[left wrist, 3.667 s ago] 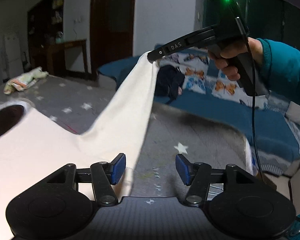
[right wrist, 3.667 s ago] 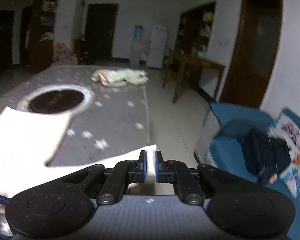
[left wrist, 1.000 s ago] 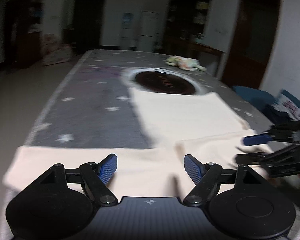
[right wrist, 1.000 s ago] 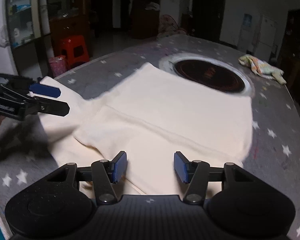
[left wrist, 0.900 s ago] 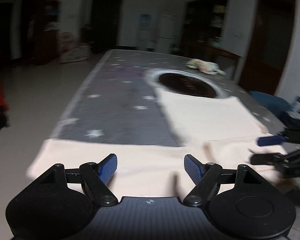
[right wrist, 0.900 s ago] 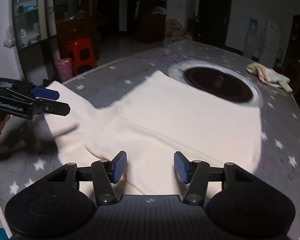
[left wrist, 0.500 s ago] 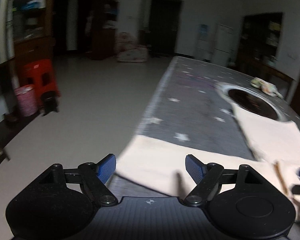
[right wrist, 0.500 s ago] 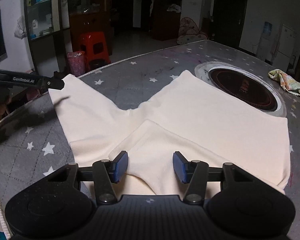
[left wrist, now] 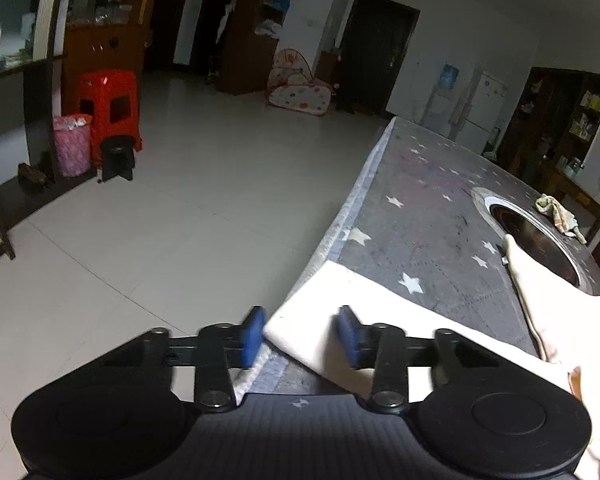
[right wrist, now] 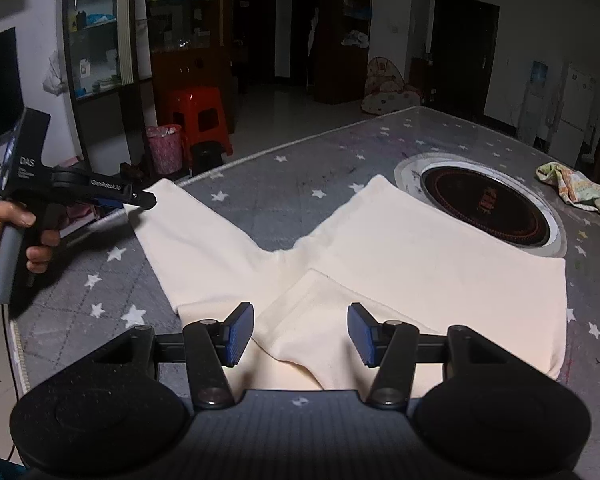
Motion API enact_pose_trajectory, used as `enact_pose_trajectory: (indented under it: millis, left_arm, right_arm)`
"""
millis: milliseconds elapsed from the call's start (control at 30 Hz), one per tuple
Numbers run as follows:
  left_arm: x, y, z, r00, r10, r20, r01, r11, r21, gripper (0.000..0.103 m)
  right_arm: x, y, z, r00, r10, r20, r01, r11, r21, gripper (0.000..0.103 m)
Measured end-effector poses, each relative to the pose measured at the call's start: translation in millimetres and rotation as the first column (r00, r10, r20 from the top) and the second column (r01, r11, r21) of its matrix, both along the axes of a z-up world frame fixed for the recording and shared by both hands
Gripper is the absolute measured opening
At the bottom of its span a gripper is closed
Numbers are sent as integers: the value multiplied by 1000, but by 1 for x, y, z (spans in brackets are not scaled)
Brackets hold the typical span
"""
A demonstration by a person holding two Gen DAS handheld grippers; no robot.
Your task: Fold clothes
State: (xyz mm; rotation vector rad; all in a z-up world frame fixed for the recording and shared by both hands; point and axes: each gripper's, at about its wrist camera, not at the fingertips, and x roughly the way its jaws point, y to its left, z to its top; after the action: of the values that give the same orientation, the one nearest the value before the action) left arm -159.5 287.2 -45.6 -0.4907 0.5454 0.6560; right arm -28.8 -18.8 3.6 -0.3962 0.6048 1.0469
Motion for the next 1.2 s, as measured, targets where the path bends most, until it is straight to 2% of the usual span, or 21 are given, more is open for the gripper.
enact_pose_trajectory:
  millis: [67,167,300,400,533,700,767,900,967,1000,1033,1133,1200]
  left_arm:
    - [-3,1,4,1000,7,14,-7,1000,-13,12]
    - [-4,-4,19,998,-12,58,12,1000,-7,9]
    - [7,-22,45,983,-112,142,115,993,-14,7]
    - [21,-41,65,958,-204,200,211,977,-15,6]
    - [46,-67,88,909,-313,276,335,942,-35,6]
    - [83,-117,103,832,-454,318,493,868,-50,5]
    - [99,-140,107,793,-512,329,556,829,-51,6]
    - [129,-186,103,709,-628,321,671,741,-34,6]
    - [139,-203,92,665,-678,313,727,683,-65,7]
    - [143,-210,87,635,-706,313,759,645,-85,12]
    - [147,-217,81,622,-722,304,774,625,-101,13]
    - [147,-227,68,604,-754,258,793,602,-96,15]
    - [141,-221,64,610,-753,246,787,611,-85,20]
  right_arm:
    - [-1,-3,3,1000,-4,3,4,1000,10,53]
    - [-1,-8,6,1000,-13,0,13,1000,21,53]
    - [1,-19,8,999,-37,-3,37,999,30,53]
    - [3,-28,9,998,-60,-3,60,997,38,53]
    - [6,-42,11,996,-92,-5,92,994,50,53]
    - [11,-59,14,991,-133,2,132,989,67,53]
    - [13,-67,14,988,-152,1,151,986,77,53]
    - [17,-84,12,982,-188,-11,189,978,85,53]
    - [18,-92,9,979,-205,-17,206,975,79,53]
    - [19,-95,7,977,-214,-18,215,974,76,53]
    - [20,-99,6,975,-222,-22,223,972,74,53]
    - [23,-108,2,970,-240,-36,242,968,69,53]
    - [24,-112,0,968,-246,-43,248,966,68,53]
